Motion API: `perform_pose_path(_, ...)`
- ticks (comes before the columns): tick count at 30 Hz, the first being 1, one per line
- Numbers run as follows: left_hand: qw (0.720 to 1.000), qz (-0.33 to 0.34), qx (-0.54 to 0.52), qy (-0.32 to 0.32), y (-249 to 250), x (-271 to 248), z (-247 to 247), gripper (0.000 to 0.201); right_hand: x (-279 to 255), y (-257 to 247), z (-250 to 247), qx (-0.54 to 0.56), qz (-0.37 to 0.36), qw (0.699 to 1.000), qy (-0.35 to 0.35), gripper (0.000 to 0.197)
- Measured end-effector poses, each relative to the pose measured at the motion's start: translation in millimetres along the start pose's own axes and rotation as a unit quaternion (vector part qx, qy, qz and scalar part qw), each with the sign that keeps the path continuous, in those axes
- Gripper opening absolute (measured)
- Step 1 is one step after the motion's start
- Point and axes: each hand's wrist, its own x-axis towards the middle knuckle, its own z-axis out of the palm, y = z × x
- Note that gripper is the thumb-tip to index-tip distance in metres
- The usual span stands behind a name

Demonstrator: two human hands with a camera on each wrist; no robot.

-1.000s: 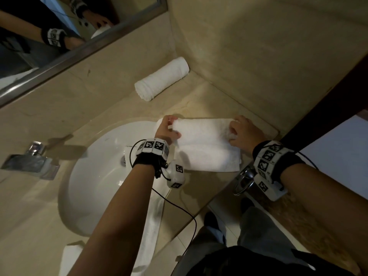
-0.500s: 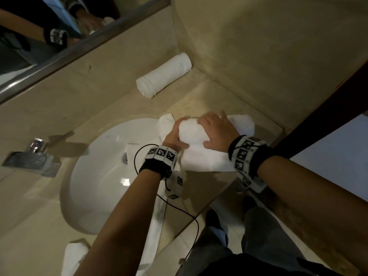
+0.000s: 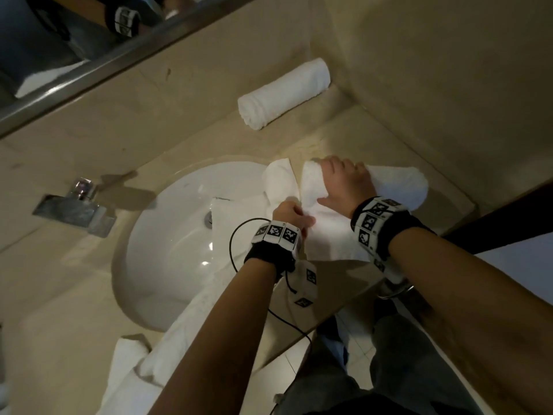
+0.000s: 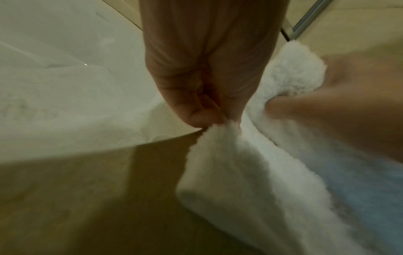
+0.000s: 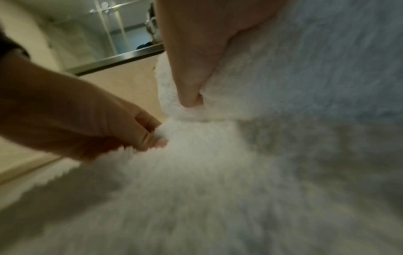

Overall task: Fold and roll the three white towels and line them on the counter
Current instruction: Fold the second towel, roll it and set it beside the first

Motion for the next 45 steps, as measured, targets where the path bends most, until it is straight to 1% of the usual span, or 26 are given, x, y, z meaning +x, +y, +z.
perform_pose_path(2,1.000,-0.001,0.013,0.006,0.4,-2.4,1.6,0.033,6.9,0.6,-0.4,0.034,0.031,0.999,-0.009,0.071)
perform_pose_path(4,0.998,0.029,0.057,0.031,1.1,-4.7,3.6,0.032,12.9,0.7,0.0,0.055,0.051,0.997,-0.022,0.070)
perform_pose_path(6,0.990,0.077,0.104,0.056,2.8,-5.5,3.5,0.024,19.0,2.5,-0.8,0.066,0.066,0.995,-0.037,0.069)
perform_pose_path(8,0.980,0.117,0.149,0.058,4.6,-5.1,4.3,0.012,22.5,5.2,-2.9,0.076,0.087,0.992,-0.045,0.067)
perform_pose_path(9,0.978,0.131,0.153,0.058,4.9,-5.3,4.9,0.010,23.6,5.9,-3.0,0.078,0.095,0.991,-0.047,0.067)
perform_pose_path(11,0.980,0.136,0.131,0.063,5.7,-4.4,8.0,0.023,22.5,5.0,-1.4,0.068,0.099,0.992,-0.051,0.069)
perform_pose_path(13,0.987,0.120,0.096,0.047,9.8,-3.1,6.5,0.028,18.6,1.7,2.0,0.047,0.091,0.994,-0.045,0.071)
perform_pose_path(15,0.997,0.064,0.013,-0.032,17.7,-3.2,0.4,0.024,14.1,-1.4,5.5,0.030,0.081,0.996,-0.031,0.072)
perform_pose_path(16,0.996,0.022,-0.041,-0.077,22.9,-4.9,-4.3,0.021,11.9,-2.6,6.6,0.023,0.076,0.997,-0.024,0.073)
perform_pose_path(17,0.989,-0.027,-0.092,-0.109,27.5,-6.7,-9.7,0.020,9.7,-3.4,7.0,0.017,0.072,0.997,-0.019,0.073)
perform_pose_path(19,0.968,-0.109,-0.177,-0.145,32.5,-6.2,-21.0,0.023,6.5,-4.7,7.9,0.004,0.061,0.998,-0.012,0.071)
perform_pose_path(21,0.952,-0.142,-0.224,-0.153,33.6,-0.4,-27.8,0.028,3.2,-4.7,8.6,-0.008,0.044,0.999,-0.012,0.070)
perform_pose_path(24,0.948,-0.159,-0.235,-0.147,36.0,2.9,-31.6,0.022,0.8,1.4,9.0,-0.001,0.007,1.000,-0.011,0.075)
perform_pose_path(25,0.951,-0.156,-0.225,-0.144,37.1,2.9,-31.1,0.023,0.9,5.4,9.0,0.010,-0.009,1.000,-0.012,0.077)
perform_pose_path(27,0.960,-0.157,-0.197,-0.119,38.0,0.7,-29.3,0.025,0.5,12.3,8.0,0.046,-0.036,0.998,-0.023,0.078)
perform_pose_path(28,0.962,-0.160,-0.189,-0.117,37.4,-0.2,-28.3,0.026,-0.3,15.1,6.6,0.081,-0.044,0.995,-0.030,0.074)
perform_pose_path(31,0.961,-0.161,-0.186,-0.130,35.1,0.3,-23.1,0.027,-0.7,20.7,0.0,0.207,-0.044,0.976,-0.056,0.050)
perform_pose_path(32,0.960,-0.161,-0.189,-0.129,36.4,0.3,-21.5,0.028,0.6,22.3,-2.4,0.228,-0.042,0.970,-0.070,0.047)
perform_pose_path(34,0.956,-0.157,-0.218,-0.117,39.5,-1.2,-18.5,0.029,2.1,25.9,-4.5,0.250,-0.034,0.964,-0.083,0.046)
perform_pose_path(36,0.948,-0.157,-0.260,-0.099,38.9,-0.6,-19.7,0.029,0.1,28.2,-1.9,0.248,-0.029,0.966,-0.070,0.047)
perform_pose_path(38,0.926,-0.162,-0.330,-0.088,38.2,0.3,-26.2,0.020,-6.4,26.3,2.3,0.225,-0.020,0.972,-0.058,0.051)
perform_pose_path(39,0.913,-0.157,-0.364,-0.100,38.0,0.0,-30.0,0.018,-9.3,23.9,3.8,0.210,-0.015,0.976,-0.050,0.053)
perform_pose_path(41,0.908,-0.152,-0.363,-0.146,39.9,1.0,-36.5,0.046,-13.9,18.2,5.6,0.163,-0.012,0.986,-0.038,0.055)
perform_pose_path(42,0.921,-0.142,-0.327,-0.154,42.4,3.2,-37.8,0.049,-16.0,15.1,5.6,0.141,-0.014,0.989,-0.033,0.052)
perform_pose_path(44,0.947,-0.127,-0.254,-0.150,52.1,0.5,-37.1,0.042,-20.6,13.9,9.0,0.125,-0.030,0.991,-0.029,0.049)
perform_pose_path(45,0.955,-0.126,-0.222,-0.152,57.0,-0.5,-35.9,0.042,-22.9,15.5,10.2,0.137,-0.048,0.989,-0.033,0.049)
